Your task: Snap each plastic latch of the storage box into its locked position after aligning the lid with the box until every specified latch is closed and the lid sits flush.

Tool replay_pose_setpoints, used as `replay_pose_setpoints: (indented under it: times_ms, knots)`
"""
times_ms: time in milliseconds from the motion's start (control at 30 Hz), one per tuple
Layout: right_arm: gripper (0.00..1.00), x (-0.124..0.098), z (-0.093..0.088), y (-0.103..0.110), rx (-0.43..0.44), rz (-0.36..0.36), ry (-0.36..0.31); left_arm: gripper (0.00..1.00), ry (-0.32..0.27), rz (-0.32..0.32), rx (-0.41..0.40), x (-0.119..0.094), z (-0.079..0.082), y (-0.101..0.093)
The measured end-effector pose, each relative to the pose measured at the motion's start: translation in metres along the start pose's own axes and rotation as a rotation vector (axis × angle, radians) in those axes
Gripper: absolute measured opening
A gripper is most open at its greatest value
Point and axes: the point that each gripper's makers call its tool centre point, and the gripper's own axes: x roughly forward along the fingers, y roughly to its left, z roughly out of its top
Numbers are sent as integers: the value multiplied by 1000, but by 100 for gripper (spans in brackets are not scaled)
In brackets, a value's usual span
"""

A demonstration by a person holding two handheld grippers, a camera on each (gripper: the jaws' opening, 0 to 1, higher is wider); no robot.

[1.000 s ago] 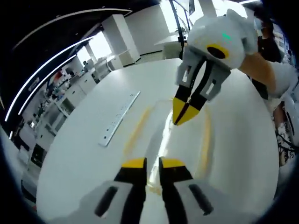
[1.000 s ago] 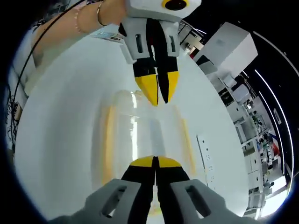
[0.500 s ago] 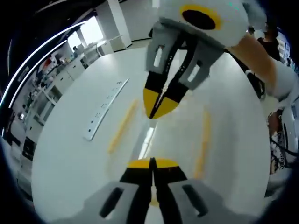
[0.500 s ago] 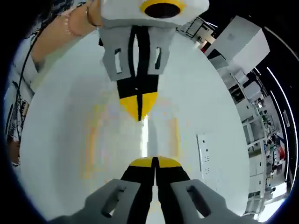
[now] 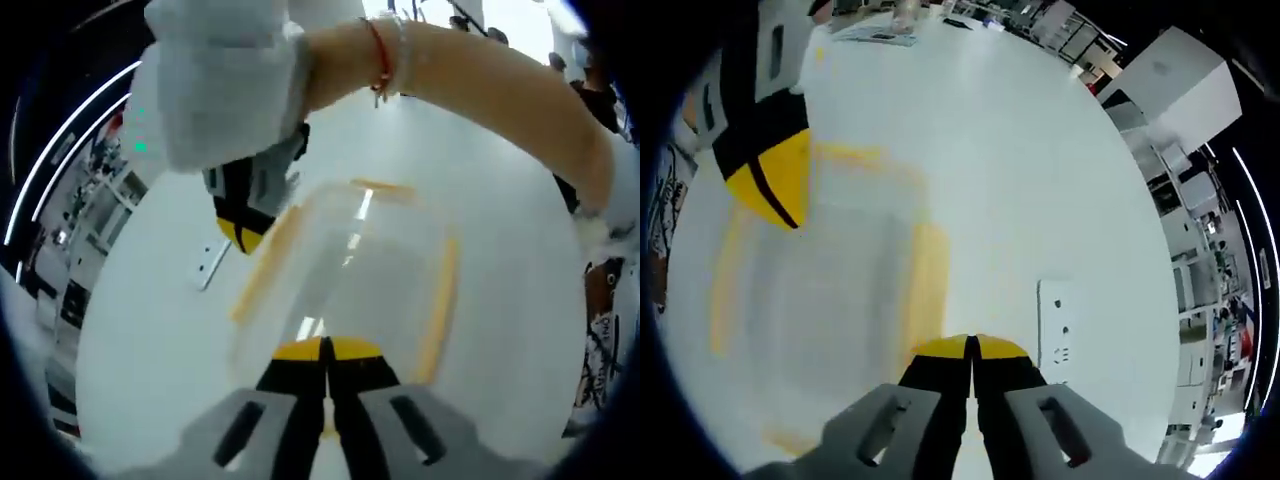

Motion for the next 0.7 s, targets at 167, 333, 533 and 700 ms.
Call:
replay_pose_setpoints:
  times_ms: [167,333,533,700]
  knots:
    - [0,3,9,3,21,57,-39,0,12,25,22,-2,1,6]
    - [0,12,7,7,42,149,-57,0,6,21,28,-3,2,10]
    - [0,16,6,9,136,260,-119,0,-18,14,9,-3,3,12]
    - [0,16,4,15,167,315,-138,0,12,17,21,-1,6,12]
